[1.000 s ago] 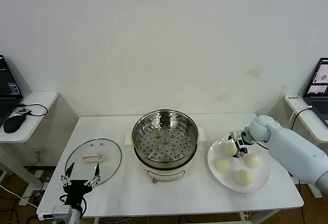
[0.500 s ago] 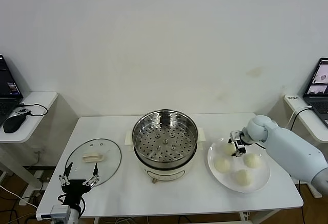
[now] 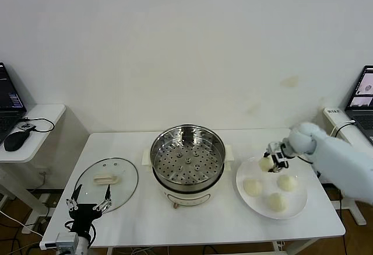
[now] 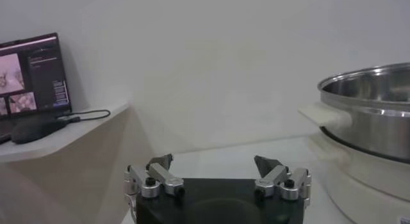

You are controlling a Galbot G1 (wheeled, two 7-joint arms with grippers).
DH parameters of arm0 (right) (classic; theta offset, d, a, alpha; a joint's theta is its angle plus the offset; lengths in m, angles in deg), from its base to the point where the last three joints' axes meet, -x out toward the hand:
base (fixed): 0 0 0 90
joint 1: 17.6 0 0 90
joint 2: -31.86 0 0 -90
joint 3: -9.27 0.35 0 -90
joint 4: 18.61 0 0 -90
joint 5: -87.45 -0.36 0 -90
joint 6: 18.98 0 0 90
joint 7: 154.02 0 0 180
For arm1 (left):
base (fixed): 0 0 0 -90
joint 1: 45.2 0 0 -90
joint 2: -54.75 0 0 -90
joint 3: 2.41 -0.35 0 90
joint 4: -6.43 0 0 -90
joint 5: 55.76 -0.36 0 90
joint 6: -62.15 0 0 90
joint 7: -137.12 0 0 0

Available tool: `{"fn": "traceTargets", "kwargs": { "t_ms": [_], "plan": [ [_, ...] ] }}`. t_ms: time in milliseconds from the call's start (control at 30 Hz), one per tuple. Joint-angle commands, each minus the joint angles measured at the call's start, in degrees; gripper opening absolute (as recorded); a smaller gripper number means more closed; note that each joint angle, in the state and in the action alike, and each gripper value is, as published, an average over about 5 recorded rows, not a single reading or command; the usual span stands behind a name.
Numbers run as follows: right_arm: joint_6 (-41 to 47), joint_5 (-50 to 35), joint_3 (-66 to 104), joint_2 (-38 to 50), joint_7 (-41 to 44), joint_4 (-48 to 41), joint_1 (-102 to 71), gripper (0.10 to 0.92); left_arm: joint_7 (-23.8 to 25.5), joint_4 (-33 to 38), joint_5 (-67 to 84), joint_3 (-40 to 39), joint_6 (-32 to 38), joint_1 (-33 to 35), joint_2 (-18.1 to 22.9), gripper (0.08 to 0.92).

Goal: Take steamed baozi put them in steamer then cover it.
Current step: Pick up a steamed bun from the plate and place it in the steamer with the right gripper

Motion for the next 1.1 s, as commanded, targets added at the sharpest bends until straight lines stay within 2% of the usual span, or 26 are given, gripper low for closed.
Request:
{"fn": "traceTargets", "kwargs": {
  "t_ms": [33,300,567,867,1100],
  "plan": [
    [0.5,-7.4,-6.2,5.9,0.4,7.3,11.1,0.619,0.0,-0.1,0.2,-0.1,0.1,0.0,-0.1,0.823],
    [-0.5,-16.9,-19.2,-2.6,-0.9,8.7,30.4,0.620,0.3,0.4,1.1,0.0,0.1,-0.1,-0.9,0.823],
    [-3.5,-21.2,-25.0,-14.8,-4.3,9.8,32.9,0.628,0.6,-0.1,1.5,0.1,0.3,0.1,-0.8,0.823],
    [-12.7,-14.2,-28.6,-26.0,-8.2,5.6,27.7,0.628,1.0,-0.2,1.1,0.6,0.3,0.5,-0.3,0.823],
    [-20.3,-3.3,-29.0,-30.7,-9.2,-2.2,23.9,0.628,1.2,-0.2,0.6,0.6,0.3,0.4,0.3,0.823]
  ]
}}
